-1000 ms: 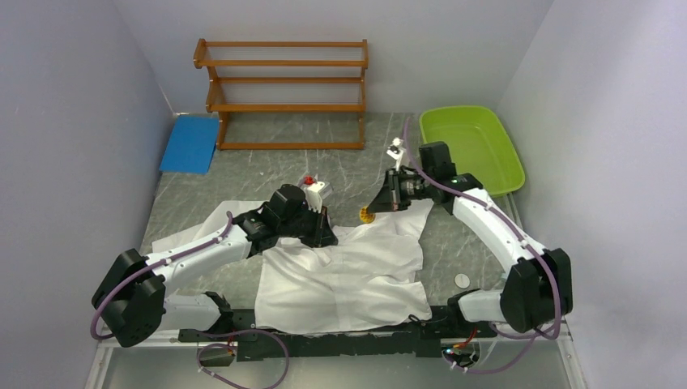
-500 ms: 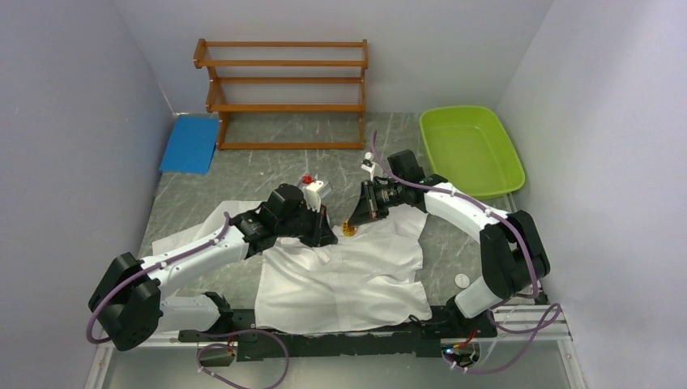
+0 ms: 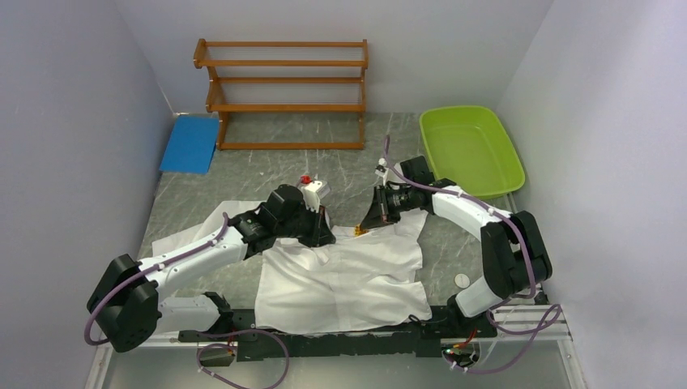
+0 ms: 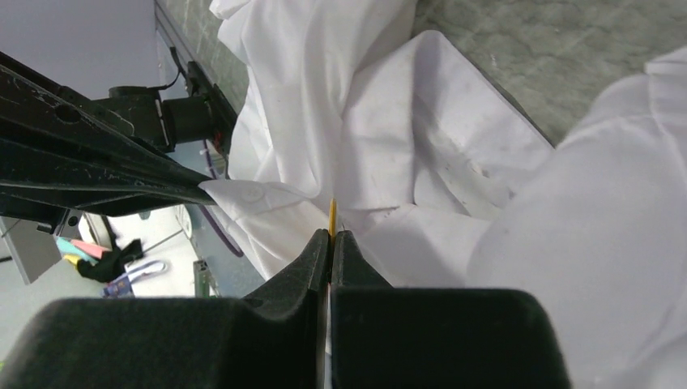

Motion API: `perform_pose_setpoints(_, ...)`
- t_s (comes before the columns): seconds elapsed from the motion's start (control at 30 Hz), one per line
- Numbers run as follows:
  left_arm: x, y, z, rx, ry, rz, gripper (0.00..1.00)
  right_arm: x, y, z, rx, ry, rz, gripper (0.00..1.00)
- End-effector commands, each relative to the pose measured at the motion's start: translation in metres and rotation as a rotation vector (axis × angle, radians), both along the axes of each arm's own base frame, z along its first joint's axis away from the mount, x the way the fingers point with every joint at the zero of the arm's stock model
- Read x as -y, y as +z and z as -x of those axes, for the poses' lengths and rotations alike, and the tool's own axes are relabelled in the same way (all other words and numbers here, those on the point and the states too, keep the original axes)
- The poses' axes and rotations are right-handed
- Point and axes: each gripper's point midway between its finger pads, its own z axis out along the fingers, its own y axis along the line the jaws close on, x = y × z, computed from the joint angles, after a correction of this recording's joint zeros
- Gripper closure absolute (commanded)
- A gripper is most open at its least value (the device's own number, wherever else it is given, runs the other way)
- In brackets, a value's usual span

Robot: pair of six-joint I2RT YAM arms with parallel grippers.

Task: Pin the brooch onto the clothing
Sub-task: Pin the brooch to the clothes.

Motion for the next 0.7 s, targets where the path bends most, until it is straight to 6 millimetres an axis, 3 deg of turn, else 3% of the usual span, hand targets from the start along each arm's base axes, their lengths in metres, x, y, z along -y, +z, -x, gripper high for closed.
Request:
perform_pose_setpoints(0.0, -0.003, 0.012, -0.008, 0.064, 0.016, -0.011, 0.97, 0.013, 0.006, -0.002, 0.046, -0.034, 0.035, 1.00)
perform_pose_setpoints(0.13, -0.008, 0.006, -0.009, 0.071, 0.022, -0.047, 0.97, 0.019, 0.012, -0.006, 0.063, -0.068, 0.048, 1.00)
perform_pose_setpoints(0.37, -0.009, -0.005, -0.009, 0.059, 0.012, -0.079, 0.97, 0.022, 0.044, -0.011, 0.139, -0.111, 0.035, 1.00)
perform_pose_setpoints(0.5, -0.010, -0.006, -0.010, 0.064, 0.014, -0.087, 0.89, 0.026, 0.053, -0.008, 0.158, -0.119, 0.047, 1.00)
perform_pose_setpoints(0.6, -0.010, -0.004, -0.011, 0.075, 0.017, -0.088, 0.90, 0.028, 0.057, -0.005, 0.165, -0.126, 0.054, 1.00)
perform_pose_setpoints(0.67, -0.011, -0.003, -0.011, 0.080, 0.016, -0.088, 0.96, 0.029, 0.061, -0.003, 0.171, -0.127, 0.049, 1.00)
